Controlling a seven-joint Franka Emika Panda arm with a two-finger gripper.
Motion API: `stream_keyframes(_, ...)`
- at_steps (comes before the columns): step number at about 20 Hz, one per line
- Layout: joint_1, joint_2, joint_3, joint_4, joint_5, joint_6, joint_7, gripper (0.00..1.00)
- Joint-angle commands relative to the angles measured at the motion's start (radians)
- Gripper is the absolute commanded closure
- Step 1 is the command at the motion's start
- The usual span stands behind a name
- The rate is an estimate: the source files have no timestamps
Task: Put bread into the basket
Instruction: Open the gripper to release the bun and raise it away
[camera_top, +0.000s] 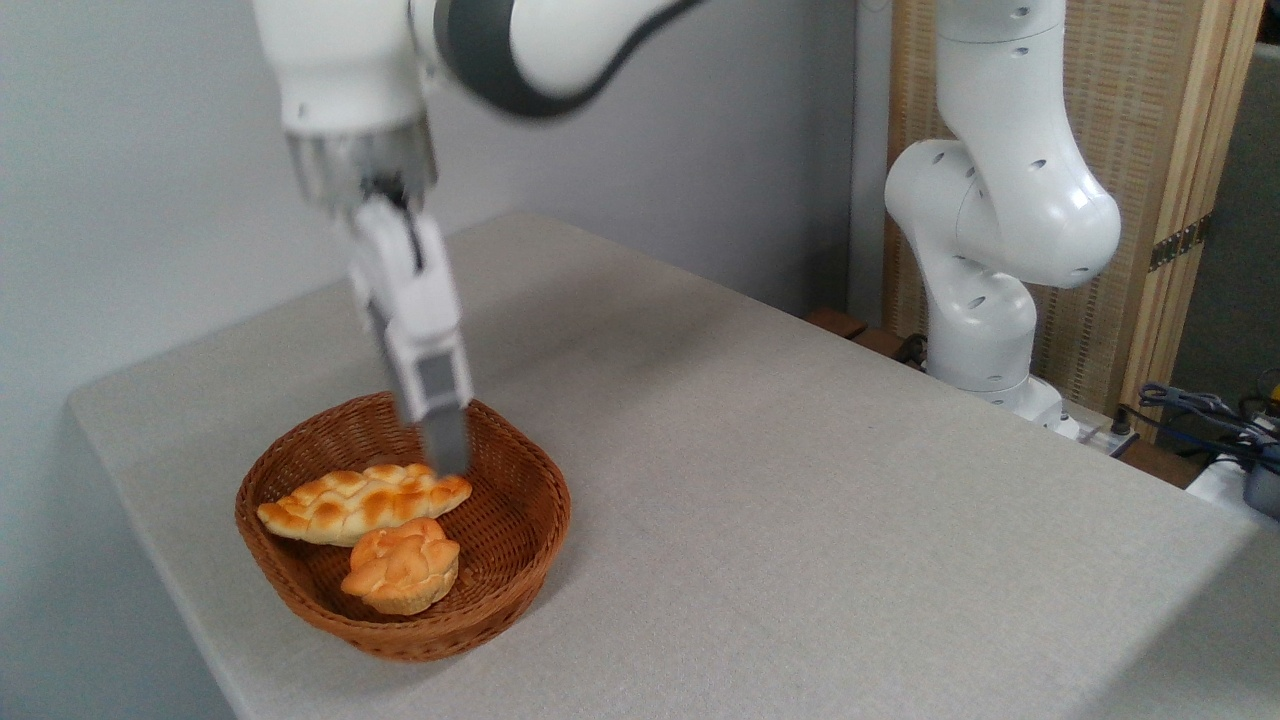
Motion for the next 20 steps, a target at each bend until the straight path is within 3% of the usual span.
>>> stream_keyframes(1,0.010,-0.021,0.025,0.139,-0.060,-0.270,-0.065,0.00)
stream_keyframes(7,0.000,-0.072,0.055,0.104,-0.055,-0.263,-0.069,0.00)
stream_keyframes(11,0.002,-0.138,0.055,-0.014,-0.055,-0.150,-0.067,0.00)
stream_keyframes(20,0.005,-0.143,0.057,-0.017,-0.052,-0.162,-0.075,0.00)
